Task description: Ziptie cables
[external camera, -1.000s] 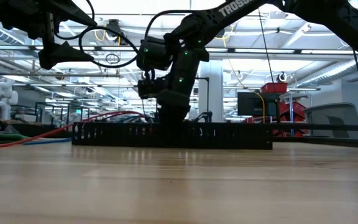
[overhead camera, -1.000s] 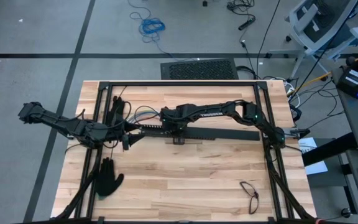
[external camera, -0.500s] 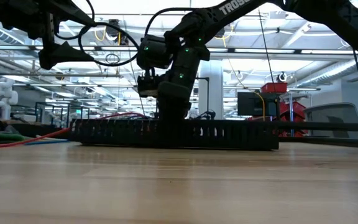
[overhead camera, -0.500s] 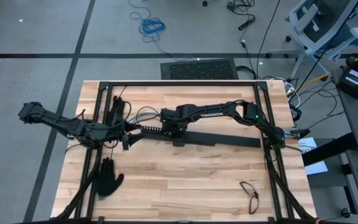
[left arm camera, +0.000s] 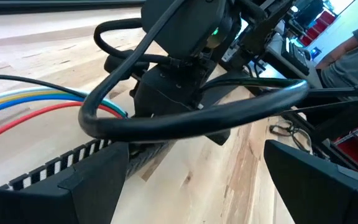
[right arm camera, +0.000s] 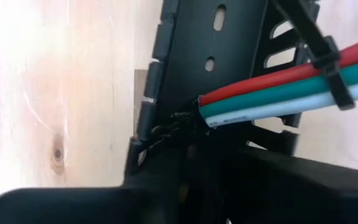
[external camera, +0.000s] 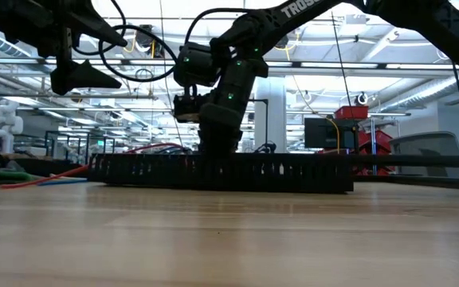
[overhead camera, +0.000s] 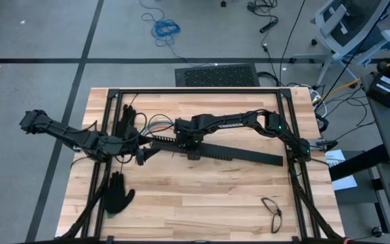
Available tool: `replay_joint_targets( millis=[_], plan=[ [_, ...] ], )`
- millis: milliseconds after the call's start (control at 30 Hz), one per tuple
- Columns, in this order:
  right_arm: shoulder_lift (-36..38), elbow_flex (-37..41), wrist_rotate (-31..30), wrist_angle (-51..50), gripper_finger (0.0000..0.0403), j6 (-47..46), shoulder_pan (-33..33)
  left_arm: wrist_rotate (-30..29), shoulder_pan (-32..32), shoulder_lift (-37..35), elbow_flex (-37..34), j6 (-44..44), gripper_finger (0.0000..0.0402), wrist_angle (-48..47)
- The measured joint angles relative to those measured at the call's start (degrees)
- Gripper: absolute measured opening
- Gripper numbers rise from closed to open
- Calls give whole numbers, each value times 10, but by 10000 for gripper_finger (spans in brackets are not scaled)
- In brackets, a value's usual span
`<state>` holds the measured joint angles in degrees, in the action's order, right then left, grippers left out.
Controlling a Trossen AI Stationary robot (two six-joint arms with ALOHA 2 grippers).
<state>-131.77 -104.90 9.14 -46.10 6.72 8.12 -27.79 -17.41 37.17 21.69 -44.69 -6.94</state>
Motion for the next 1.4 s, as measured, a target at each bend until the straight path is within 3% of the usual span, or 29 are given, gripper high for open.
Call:
replay_joint_targets(
  millis=[167, 233, 500, 700, 867, 1000, 1133, 1300, 1400],
  plan=[
    [0, 0, -1, 10, 22, -1, 0, 0, 0, 2, 0, 0, 367, 6],
    [0, 0, -2, 12, 8, -1, 0, -2, 0, 2, 0, 0, 367, 6],
    [0, 0, -2, 22, 16, -16, -1, -53, 0, 27, 0, 1, 367, 5],
    [0, 0, -2, 29, 8, -19, -5, -104, 2, 101, -44, -29, 367, 13],
    [0, 0, -2, 36, 6, -30, -9, -105, 20, 178, -114, -101, 367, 102],
    [1, -1, -2, 43, 6, -31, -12, -88, 34, 188, -113, -72, 367, 162],
    [1, -1, -1, 44, 6, -31, -13, -43, 49, 178, -107, -3, 367, 263],
    [2, -1, -1, 51, 6, -31, -15, 85, 112, 194, -114, -66, 367, 246],
    [2, -1, -1, 55, 6, -31, -18, 196, 169, 192, -116, -74, 367, 279]
  ],
)
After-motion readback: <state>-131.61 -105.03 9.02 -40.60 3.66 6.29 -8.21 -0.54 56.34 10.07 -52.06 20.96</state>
